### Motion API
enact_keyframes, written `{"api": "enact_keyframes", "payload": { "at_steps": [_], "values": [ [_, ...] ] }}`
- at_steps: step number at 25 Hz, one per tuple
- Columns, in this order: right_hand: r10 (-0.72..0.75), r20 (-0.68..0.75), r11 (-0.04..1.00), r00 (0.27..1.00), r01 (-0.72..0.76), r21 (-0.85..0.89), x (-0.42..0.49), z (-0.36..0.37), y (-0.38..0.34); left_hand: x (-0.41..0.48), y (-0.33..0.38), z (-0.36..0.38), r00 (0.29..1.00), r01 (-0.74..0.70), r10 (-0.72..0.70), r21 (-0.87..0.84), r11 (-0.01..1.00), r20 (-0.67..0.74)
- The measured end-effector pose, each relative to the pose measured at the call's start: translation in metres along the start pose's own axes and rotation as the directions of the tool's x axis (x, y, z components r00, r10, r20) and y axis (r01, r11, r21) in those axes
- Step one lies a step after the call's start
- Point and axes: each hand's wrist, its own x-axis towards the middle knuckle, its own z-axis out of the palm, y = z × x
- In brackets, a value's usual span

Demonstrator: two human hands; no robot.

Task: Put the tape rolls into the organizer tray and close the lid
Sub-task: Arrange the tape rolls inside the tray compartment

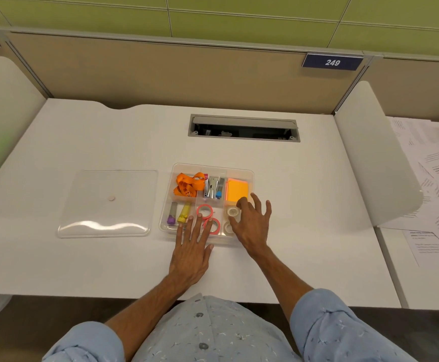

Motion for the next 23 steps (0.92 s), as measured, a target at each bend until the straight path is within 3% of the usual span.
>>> {"api": "enact_keyframes", "payload": {
  "at_steps": [13, 23],
  "values": [
    [0.041, 0.046, 0.996, 0.998, -0.038, -0.079, 0.003, 0.008, -0.008, 0.001, -0.002, -0.001, 1.000, -0.014, 0.014, -0.017, 1.000, 0.003],
    [0.055, 0.021, 0.998, 0.998, -0.056, 0.039, 0.005, 0.008, -0.015, 0.000, -0.002, 0.000, 1.000, -0.017, 0.017, -0.016, 1.000, 0.013]
  ]
}}
